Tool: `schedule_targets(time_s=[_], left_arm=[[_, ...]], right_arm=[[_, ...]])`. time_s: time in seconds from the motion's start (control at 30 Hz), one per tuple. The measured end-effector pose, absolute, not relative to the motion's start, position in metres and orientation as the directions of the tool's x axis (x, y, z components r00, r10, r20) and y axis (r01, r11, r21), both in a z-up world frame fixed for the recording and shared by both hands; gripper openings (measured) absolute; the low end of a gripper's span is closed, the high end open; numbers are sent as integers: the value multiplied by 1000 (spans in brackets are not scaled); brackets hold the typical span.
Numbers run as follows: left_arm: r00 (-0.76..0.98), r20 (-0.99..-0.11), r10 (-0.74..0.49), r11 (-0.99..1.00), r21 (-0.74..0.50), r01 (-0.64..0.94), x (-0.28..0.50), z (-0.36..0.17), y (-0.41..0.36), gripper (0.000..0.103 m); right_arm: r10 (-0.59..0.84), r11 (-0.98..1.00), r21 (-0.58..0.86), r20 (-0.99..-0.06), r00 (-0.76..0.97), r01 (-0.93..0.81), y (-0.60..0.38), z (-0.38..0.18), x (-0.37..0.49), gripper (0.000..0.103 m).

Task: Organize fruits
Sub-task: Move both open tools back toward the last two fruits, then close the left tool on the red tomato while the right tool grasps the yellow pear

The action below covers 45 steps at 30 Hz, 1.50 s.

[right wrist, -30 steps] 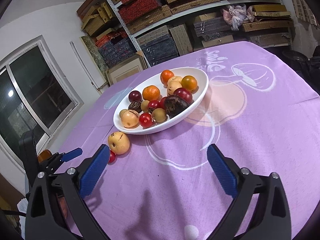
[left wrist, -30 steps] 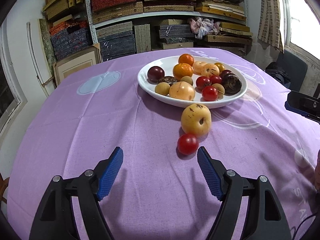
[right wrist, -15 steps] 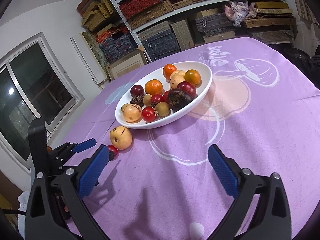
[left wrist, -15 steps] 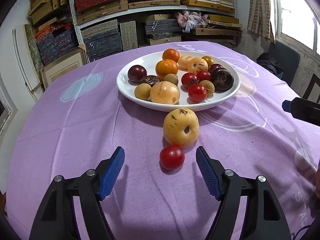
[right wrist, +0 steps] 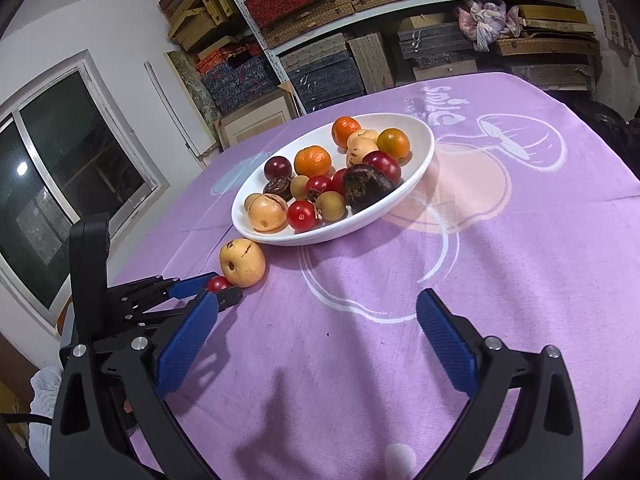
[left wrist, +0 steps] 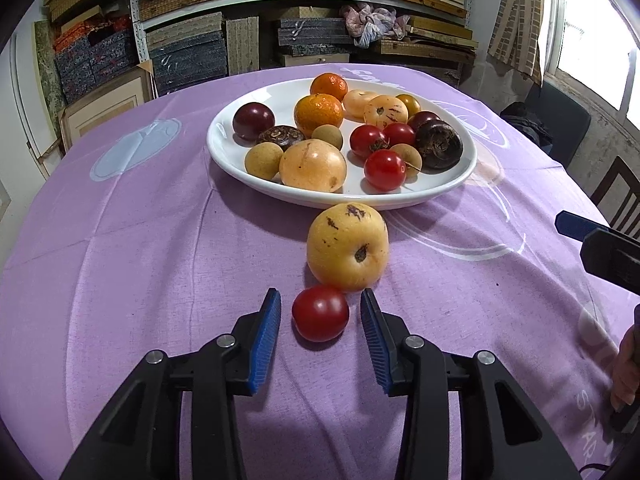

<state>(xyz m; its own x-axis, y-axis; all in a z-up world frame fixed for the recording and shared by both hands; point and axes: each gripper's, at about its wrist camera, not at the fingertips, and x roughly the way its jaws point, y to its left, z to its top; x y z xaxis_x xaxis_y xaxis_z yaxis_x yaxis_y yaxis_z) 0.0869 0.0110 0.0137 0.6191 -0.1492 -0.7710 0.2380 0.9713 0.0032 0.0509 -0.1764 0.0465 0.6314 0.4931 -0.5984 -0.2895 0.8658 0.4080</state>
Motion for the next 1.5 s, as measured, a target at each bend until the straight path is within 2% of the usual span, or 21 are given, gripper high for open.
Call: schedule_targets(time_s=[0.3,0.37,0.43,0.5,0.7,0.9,0.97,1.03,1.17,1.2,1.5], left_arm=[[622,-768,-156,970,2,245,84,14,15,27],[630,-766,-127,972,30,232,80,15,21,27],[634,-768,-93,978,49,203,76,14,34,27],[637,-768,-70,984,53,173,73,14,49,27],[637,-767,-73,995,-14,97,71,17,87,27],[635,-767,-88,995,-36,95,70,18,91,27],[630,-770,-98,994,-51,93,70,17,92,27],[630,-771,-98,994,-51,92,69,16,92,27],[629,-773,-85,995,-33,93,69,16,89,27],[629,-773,-86,995,-36,93,69,16,89,28],[629,-774,-73,996,-19,93,69,16,86,28]], right_arm=[[502,865,348,-598,625,-361,-164,47,47,97],[505,863,339,-595,625,-375,-160,46,45,95],[508,860,328,-605,613,-390,-154,45,46,81],[510,859,328,-624,592,-394,-143,43,50,77],[481,868,286,-687,545,-406,-94,32,73,77],[451,880,265,-729,515,-395,-58,28,104,77],[436,881,233,-738,516,-412,-46,27,110,73],[417,881,191,-748,517,-434,-34,26,113,62],[404,881,169,-753,520,-442,-27,21,119,51],[410,881,179,-750,519,-438,-29,21,121,43],[488,856,291,-726,484,-427,-47,18,125,43]])
